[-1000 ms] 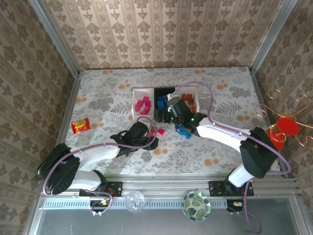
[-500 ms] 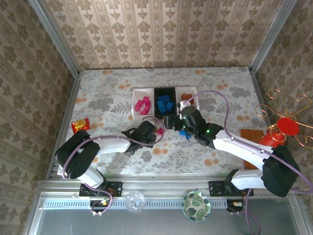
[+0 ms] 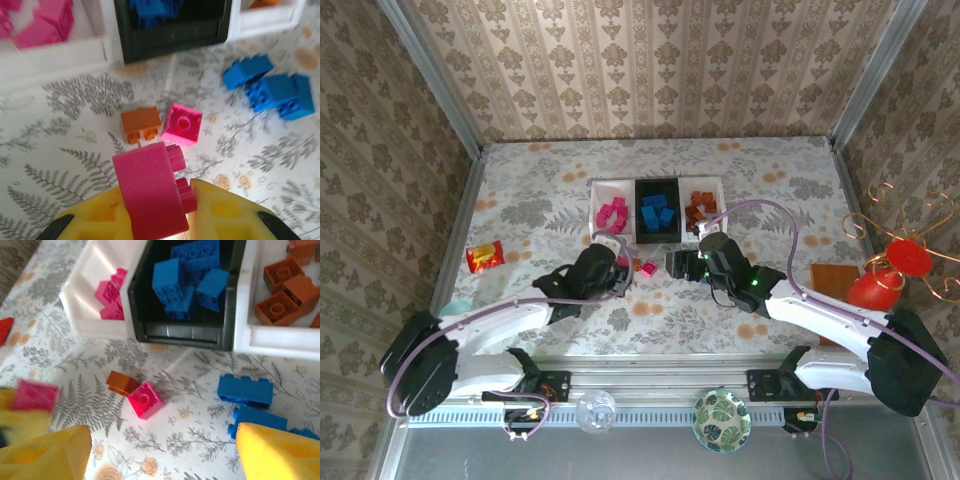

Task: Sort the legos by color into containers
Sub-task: Place the lego in the container.

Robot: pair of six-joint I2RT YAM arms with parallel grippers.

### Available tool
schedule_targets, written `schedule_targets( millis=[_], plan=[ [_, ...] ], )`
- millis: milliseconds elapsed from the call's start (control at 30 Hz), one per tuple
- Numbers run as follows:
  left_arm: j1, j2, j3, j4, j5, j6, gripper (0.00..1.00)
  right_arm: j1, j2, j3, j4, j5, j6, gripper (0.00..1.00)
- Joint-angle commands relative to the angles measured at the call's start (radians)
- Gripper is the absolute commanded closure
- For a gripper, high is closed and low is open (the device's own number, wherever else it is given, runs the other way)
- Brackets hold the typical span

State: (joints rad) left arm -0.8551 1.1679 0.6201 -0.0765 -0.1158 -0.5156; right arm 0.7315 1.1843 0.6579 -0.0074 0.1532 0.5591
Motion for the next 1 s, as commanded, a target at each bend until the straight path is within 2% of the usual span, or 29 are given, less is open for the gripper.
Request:
schedule_targets(
  millis=[0, 100, 200, 400, 533, 567, 733, 867, 967],
  plan=[
    [0.101, -0.011, 0.09, -0.091, 0.045, 0.004, 0.9, 0.008, -0.012, -0.02, -0.006, 0.033, 0.027, 0.22],
    [0.204, 0.057, 0.168, -0.056, 0.1, 0.023, 0.91, 0.008, -0.007, -0.029, -0.007, 0.037, 0.03, 0.22],
    [0.27, 0.193, 0.27, -0.027, 0.126, 0.045, 0.92, 0.008, -0.007, -0.032, -0.018, 0.037, 0.032, 0.22],
    [0.343, 0.447, 0.469, -0.029, 0.116, 0.097, 0.94, 0.009, -0.02, -0.041, -0.05, 0.048, 0.03, 0.22],
    [0.379, 0.557, 0.557, -0.054, 0.116, 0.107, 0.91, 0.008, -0.042, -0.053, -0.065, 0.043, 0.032, 0.22],
    [0.385, 0.577, 0.576, -0.063, 0.115, 0.108, 0.88, 0.009, -0.048, -0.056, -0.068, 0.041, 0.033, 0.22],
    [0.392, 0.582, 0.615, -0.074, 0.126, 0.112, 0.56, 0.009, -0.06, -0.06, -0.075, 0.037, 0.029, 0.2],
    [0.385, 0.486, 0.582, -0.059, 0.152, 0.096, 0.34, 0.009, -0.055, -0.059, -0.074, 0.039, 0.025, 0.2],
    [0.358, 0.379, 0.524, -0.041, 0.169, 0.086, 0.24, 0.01, -0.038, -0.057, -0.069, 0.03, 0.018, 0.19]
  ],
)
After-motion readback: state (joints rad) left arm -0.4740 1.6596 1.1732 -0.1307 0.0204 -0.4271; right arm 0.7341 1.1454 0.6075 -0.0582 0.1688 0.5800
